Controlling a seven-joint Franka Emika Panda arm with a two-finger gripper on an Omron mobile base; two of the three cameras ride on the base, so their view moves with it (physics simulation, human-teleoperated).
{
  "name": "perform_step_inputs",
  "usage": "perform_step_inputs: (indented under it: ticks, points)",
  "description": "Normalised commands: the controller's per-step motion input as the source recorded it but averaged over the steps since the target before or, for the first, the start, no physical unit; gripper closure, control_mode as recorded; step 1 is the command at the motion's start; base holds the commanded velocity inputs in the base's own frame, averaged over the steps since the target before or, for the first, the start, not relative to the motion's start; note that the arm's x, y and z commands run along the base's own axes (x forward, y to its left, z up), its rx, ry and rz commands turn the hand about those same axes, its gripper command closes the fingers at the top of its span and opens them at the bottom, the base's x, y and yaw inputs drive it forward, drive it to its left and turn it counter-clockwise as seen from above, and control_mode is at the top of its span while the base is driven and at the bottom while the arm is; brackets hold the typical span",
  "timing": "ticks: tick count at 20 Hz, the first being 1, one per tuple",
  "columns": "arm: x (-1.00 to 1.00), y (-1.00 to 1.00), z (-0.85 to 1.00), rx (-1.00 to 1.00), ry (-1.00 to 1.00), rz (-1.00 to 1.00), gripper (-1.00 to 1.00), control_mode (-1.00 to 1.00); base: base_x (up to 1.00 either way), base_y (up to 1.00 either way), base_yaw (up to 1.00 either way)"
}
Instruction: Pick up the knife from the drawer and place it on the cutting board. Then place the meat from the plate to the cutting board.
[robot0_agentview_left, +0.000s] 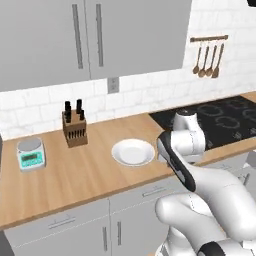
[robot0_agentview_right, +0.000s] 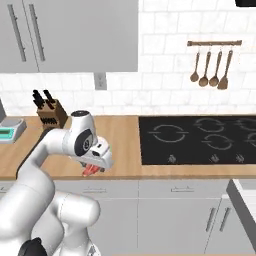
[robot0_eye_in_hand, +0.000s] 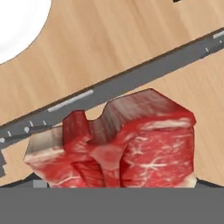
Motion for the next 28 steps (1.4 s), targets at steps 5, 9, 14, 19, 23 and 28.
perform_step_inputs:
  ticks: [5, 9, 14, 19, 23, 28]
  points:
    - [0.00, 0.00, 0.00, 0.00, 0.00, 0.00, 1.00, 1.00, 0.00, -0.32, -0.80]
    - [0.00, 0.00, 0.00, 0.00, 0.00, 0.00, 1.00, 1.00, 0.00, -0.26, -0.81]
    - [0.00, 0.00, 0.00, 0.00, 0.00, 0.00, 1.00, 1.00, -0.01, -0.55, -0.77]
    - [0.00, 0.00, 0.00, 0.00, 0.00, 0.00, 1.00, 1.00, 0.07, -0.96, -0.70]
    - [0.00, 0.00, 0.00, 0.00, 0.00, 0.00, 1.00, 1.00, 0.03, -0.94, -0.68]
    - [0.00, 0.00, 0.00, 0.00, 0.00, 0.00, 1.00, 1.00, 0.37, -0.52, -0.63]
